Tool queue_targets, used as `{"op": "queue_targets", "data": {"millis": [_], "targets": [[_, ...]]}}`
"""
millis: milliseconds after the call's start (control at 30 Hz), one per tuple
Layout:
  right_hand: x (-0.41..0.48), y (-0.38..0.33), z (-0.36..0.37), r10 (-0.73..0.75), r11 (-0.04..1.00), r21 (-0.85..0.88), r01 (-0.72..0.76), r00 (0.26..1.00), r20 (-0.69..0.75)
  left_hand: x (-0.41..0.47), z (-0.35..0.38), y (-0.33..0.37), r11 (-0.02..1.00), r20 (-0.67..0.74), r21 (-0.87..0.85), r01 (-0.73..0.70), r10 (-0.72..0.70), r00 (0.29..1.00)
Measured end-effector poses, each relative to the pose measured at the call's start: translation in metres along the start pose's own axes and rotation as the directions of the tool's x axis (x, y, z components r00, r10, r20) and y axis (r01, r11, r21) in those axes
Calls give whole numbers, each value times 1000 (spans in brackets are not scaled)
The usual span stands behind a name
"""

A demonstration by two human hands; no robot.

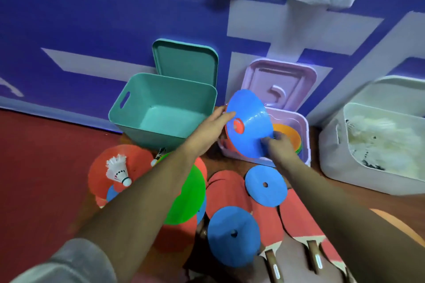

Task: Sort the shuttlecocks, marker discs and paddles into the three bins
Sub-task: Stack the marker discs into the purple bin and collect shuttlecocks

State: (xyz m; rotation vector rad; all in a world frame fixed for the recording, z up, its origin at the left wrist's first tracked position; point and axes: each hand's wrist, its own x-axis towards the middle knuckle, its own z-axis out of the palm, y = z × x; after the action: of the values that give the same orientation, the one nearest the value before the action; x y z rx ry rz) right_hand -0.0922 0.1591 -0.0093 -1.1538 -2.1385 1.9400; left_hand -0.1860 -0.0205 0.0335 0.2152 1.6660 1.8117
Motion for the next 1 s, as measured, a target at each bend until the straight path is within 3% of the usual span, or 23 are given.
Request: {"op": "queue_targets", "data": {"millis": [167,233,300,400,600,700,767,867,1000], "targets": [[32,-2,-24,-61,991,-128,46,992,-113,58,19,-14,998,-102,58,28,-22,995],[40,-2,-38,-85,981,-187,49,978,-190,78,27,-27,963,-178,263,54,-7,984],[52,-1,-52,-119,963,-263,57,967,-225,100,34,-44,855,-227,510,97,25,974],[70,7,-65,-223,908,-401,124,952,-212,121,52,-70,701,-215,691,175,-32,976],[77,16,-77,-345,827,-516,222,926,-154,135,81,-109,491,-190,849,197,-65,980],[86,25,-82,-323,763,-625,164,934,-150,139,85,-118,319,-70,940,121,-166,984],[95,36,-85,-262,680,-724,119,961,-89,137,84,-123,273,-31,957,101,-248,968],[103,47,-89,-205,598,-792,120,979,-6,137,80,-124,314,-37,943,112,-234,971],[82,40,-96,-406,613,-738,281,914,11,119,70,-91,561,-136,822,100,23,990]]}}
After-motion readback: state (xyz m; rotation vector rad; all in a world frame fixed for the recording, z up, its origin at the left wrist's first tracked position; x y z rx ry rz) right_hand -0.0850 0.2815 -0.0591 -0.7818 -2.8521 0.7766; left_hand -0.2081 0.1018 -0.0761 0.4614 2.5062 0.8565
